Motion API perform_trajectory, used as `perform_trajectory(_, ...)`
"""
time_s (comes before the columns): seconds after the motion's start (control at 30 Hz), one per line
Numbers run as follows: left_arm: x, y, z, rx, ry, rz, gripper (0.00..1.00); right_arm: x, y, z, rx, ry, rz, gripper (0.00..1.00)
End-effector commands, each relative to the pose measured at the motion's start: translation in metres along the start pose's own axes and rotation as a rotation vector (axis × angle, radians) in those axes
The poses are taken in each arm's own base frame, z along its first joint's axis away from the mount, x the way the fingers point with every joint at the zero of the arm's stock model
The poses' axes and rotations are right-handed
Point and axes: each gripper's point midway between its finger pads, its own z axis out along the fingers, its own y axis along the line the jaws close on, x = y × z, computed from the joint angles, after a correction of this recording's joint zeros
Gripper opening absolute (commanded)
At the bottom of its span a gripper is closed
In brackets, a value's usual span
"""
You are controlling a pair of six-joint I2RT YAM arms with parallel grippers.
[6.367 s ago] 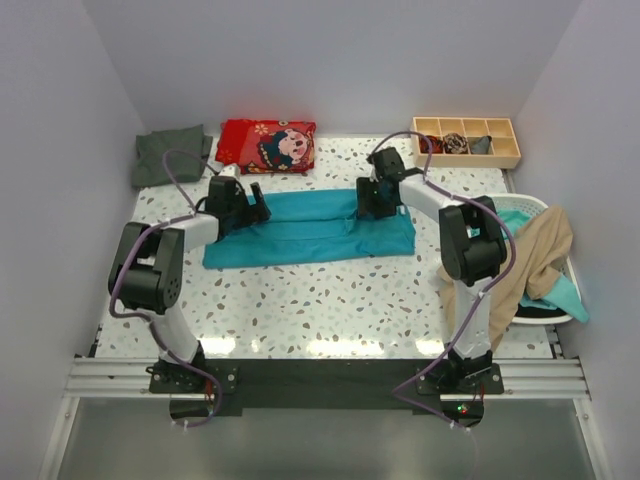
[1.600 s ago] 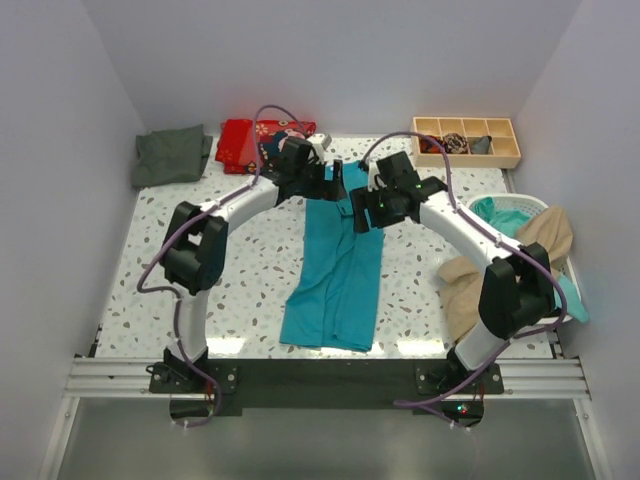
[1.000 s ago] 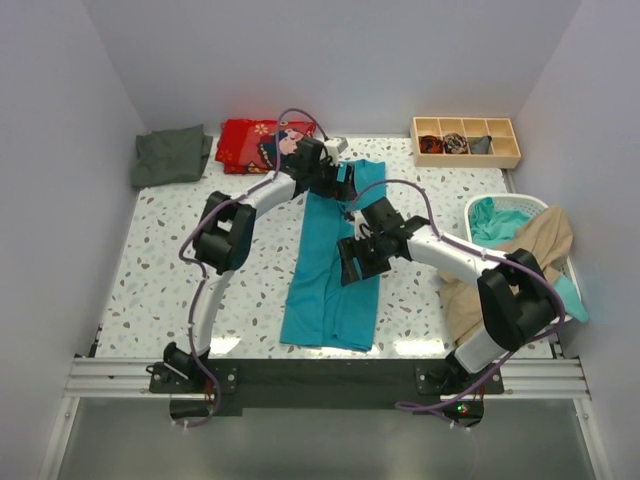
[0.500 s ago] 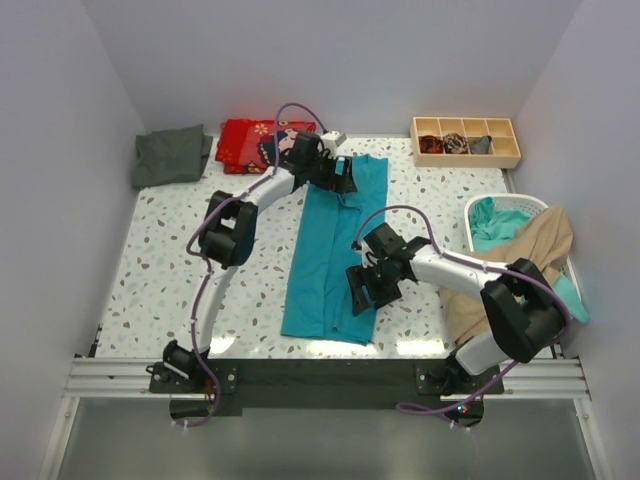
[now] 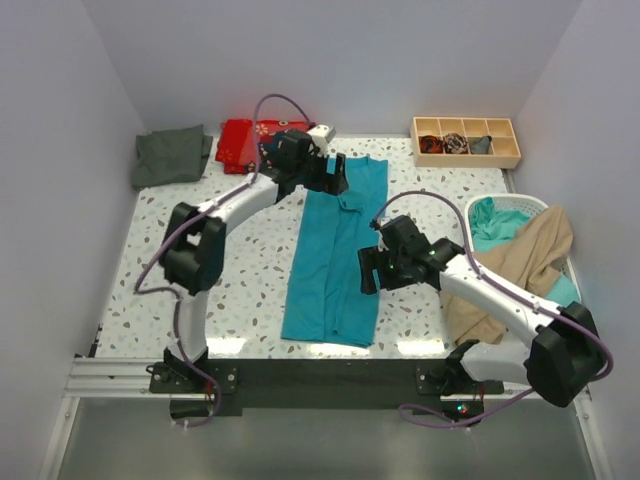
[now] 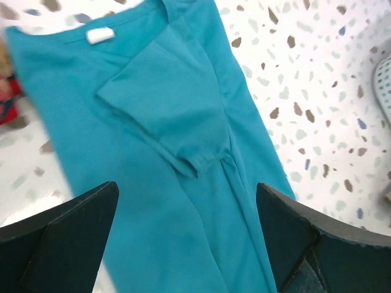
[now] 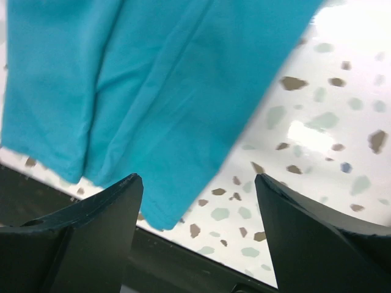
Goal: Fold and stack the t-shirts
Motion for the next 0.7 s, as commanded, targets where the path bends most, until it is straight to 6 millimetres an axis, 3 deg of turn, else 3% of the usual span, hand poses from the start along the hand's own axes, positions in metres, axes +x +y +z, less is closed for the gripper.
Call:
perform_trajectory(0.0,-0.043,0.014,-0.090,-0.238,-0.224,-0.073,1.00,0.000,-0.035,-0.005,0.183,-0.098,0.161,0.88)
perform_trajectory(0.07,-0.001,0.025,-0.118,-0.300,-0.189,-0.123,1.00,0.013,-0.037,0.001,0.169,-0.094,0.238,0.99)
perform_trajectory(0.17,0.063,0.039,-0.152,-0.390,-0.094,-0.203,1.00,0.026,-0.029,0.003,0.096,-0.098,0.298,0.98)
perform_trajectory(0.2,0.077,0.035,-0.158,-0.374,-0.075,-0.234,1.00,0.030,-0.022,0.002,0.052,-0.092,0.311,0.98)
perform_trajectory(0.23,0.107,0.033,-0.172,-0.361,-0.046,-0.254,1.00,0.034,-0.015,0.003,-0.005,-0.101,0.337,0.97)
perform_trajectory(0.3,0.132,0.020,-0.185,-0.299,-0.035,-0.303,1.00,0.044,-0.002,0.002,-0.089,-0.086,0.368,0.91)
perform_trajectory(0.33,0.154,0.014,-0.199,-0.280,-0.033,-0.312,1.00,0.045,0.002,0.002,-0.134,-0.115,0.391,0.91)
perform_trajectory(0.4,0.175,0.004,-0.215,-0.248,-0.037,-0.332,1.00,0.058,0.007,0.006,-0.188,-0.094,0.431,0.88)
perform_trajectory(0.43,0.186,0.003,-0.221,-0.253,-0.016,-0.334,1.00,0.055,0.011,0.002,-0.225,-0.129,0.434,0.87)
perform_trajectory(0.5,0.197,-0.003,-0.233,-0.236,-0.019,-0.350,0.98,0.065,0.013,0.005,-0.248,-0.110,0.449,0.85)
perform_trajectory(0.67,0.229,-0.021,-0.244,-0.158,0.027,-0.407,0.93,0.082,0.004,0.007,-0.202,-0.061,0.448,0.82)
